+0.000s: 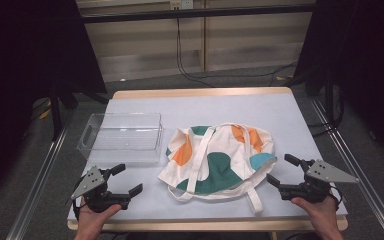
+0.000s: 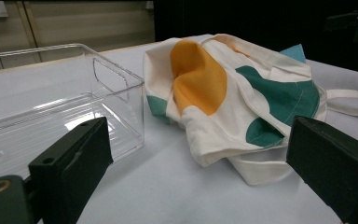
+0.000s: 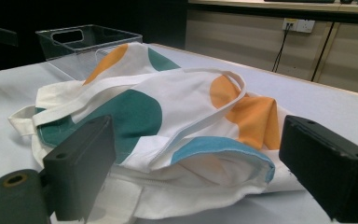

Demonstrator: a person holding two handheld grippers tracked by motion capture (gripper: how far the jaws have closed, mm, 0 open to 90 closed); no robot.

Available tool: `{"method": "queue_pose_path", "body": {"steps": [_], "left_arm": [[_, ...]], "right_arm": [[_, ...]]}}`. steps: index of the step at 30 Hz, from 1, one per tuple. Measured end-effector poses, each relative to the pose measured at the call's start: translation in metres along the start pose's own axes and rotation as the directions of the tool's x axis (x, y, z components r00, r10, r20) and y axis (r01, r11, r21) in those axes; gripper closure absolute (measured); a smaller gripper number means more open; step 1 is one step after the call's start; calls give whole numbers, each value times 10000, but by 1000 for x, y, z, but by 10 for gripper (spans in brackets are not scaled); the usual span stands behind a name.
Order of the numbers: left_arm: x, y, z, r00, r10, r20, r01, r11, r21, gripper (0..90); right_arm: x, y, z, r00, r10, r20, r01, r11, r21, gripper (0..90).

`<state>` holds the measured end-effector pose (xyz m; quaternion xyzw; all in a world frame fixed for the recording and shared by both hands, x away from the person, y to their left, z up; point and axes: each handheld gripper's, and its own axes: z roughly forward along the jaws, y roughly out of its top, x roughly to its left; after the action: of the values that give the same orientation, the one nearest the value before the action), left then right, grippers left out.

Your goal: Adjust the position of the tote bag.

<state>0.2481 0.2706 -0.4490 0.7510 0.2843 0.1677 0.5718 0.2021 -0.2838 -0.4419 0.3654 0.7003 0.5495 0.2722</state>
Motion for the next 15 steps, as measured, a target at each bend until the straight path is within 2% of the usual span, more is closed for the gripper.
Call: {"method": "queue_pose_path", "body": {"steps": [5, 7, 8, 11, 13, 15], "left_arm": [[0, 0, 2, 9999, -105, -2, 105, 9999, 66, 95], [1, -1, 3, 10000, -27, 19, 27, 9998, 176, 107], [1, -1, 6, 9998, -131, 165, 128, 9998, 157, 119], [0, -1, 7, 9999, -32, 144, 28, 9996, 277, 138], [-1, 0, 10, 9997, -63, 233, 55, 9994, 341, 153], [-1, 0, 10, 9997, -33, 258, 24, 9994, 354, 159]], "right_arm": [[1, 0, 1, 9997, 62, -255, -59, 9999, 106, 137], [1, 0, 1, 9994, 82, -351, -76, 9998, 162, 143], [2, 0, 2, 9986, 56, -524, -45, 9998, 194, 167], [3, 0, 3, 9975, 52, -705, -29, 9995, 327, 214], [6, 1, 6, 9936, 119, -1122, -61, 9986, 519, 262], [7, 0, 7, 9931, 150, -1166, -85, 9984, 560, 281]]}}
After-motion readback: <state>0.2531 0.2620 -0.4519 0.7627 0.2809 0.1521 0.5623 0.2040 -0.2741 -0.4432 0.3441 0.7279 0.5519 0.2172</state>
